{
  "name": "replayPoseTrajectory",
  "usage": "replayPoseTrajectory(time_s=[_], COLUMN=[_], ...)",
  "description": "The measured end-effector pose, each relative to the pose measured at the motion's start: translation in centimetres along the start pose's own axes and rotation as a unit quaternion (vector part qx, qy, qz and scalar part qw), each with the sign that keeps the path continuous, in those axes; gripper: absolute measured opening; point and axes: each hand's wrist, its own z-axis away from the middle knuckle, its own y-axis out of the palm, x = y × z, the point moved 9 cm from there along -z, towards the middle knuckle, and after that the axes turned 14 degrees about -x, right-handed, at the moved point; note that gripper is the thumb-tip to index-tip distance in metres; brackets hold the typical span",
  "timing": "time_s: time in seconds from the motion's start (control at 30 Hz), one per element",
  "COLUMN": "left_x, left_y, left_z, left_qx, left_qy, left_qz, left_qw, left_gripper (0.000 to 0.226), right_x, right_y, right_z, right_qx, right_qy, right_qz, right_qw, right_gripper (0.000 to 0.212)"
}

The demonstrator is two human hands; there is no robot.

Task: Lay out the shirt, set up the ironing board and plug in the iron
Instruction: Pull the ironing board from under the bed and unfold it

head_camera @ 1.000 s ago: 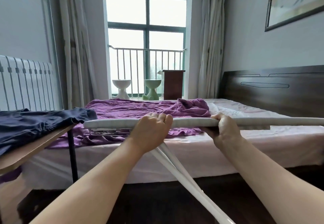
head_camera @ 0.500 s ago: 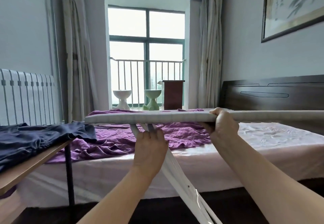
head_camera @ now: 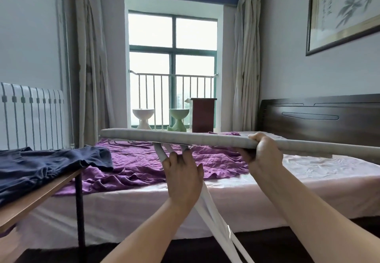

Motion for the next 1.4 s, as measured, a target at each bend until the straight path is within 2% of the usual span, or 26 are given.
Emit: replayPoseTrajectory(time_s=[0.1, 0.23, 0.47, 0.6, 0.77, 0.93, 0.97, 1.07, 1.13, 1.23, 1.3, 1.4], left_x=[-0.1, -1.4, -3.5, -5.7, -9.4, -11.8, -11.9, -11.3, -11.6, -15.0, -17.7, -17.6], left_y=[0.2, -1.2, -1.9, -2.2, -2.3, -2.5, -2.2, -0.6, 0.1, 0.5, 0.5, 1.2], left_z=[-1.0, -2.4, -3.2, -3.5, -3.1, -3.7, -3.8, -4.7, -4.7, -3.1, -1.3, -1.1], left_qx=[0.000, -0.043, -0.047, -0.055, -0.090, -0.127, -0.127, -0.107, -0.097, -0.100, -0.089, -0.087], left_qy=[-0.012, 0.023, 0.039, 0.073, 0.143, 0.175, 0.176, 0.124, 0.113, 0.180, 0.216, 0.203], left_qz=[0.006, -0.015, 0.029, 0.065, 0.054, 0.069, 0.074, 0.117, 0.119, 0.115, 0.107, 0.091], left_qw=[1.000, 0.999, 0.998, 0.994, 0.984, 0.974, 0.973, 0.980, 0.982, 0.972, 0.967, 0.971], left_gripper=[0.055, 0.059, 0.051, 0.042, 0.051, 0.024, 0.018, 0.035, 0.037, 0.044, 0.038, 0.029], right_x=[0.7, 1.8, 4.1, 5.7, 7.8, 9.6, 9.5, 8.9, 8.8, 7.9, 6.1, 4.2], right_y=[1.0, 2.1, 3.2, 3.3, 2.7, 2.5, 2.5, 2.7, 2.8, 3.0, 3.3, 3.7], right_z=[0.0, -0.3, 0.3, 0.3, -0.4, -1.4, -1.6, -2.3, -2.7, -2.5, -2.5, -2.4], right_qx=[0.015, 0.035, 0.042, 0.048, 0.061, 0.084, 0.090, 0.104, 0.108, 0.109, 0.117, 0.113], right_qy=[-0.011, -0.017, -0.052, -0.066, -0.073, -0.081, -0.079, -0.065, -0.054, -0.044, -0.029, -0.007], right_qz=[-0.006, -0.021, -0.017, -0.004, -0.010, -0.015, -0.014, -0.019, -0.024, -0.012, 0.014, 0.009], right_qw=[1.000, 0.999, 0.998, 0.997, 0.995, 0.993, 0.993, 0.992, 0.992, 0.993, 0.993, 0.994], right_gripper=[0.012, 0.025, 0.030, 0.029, 0.022, 0.007, 0.009, 0.023, 0.026, 0.021, 0.022, 0.023])
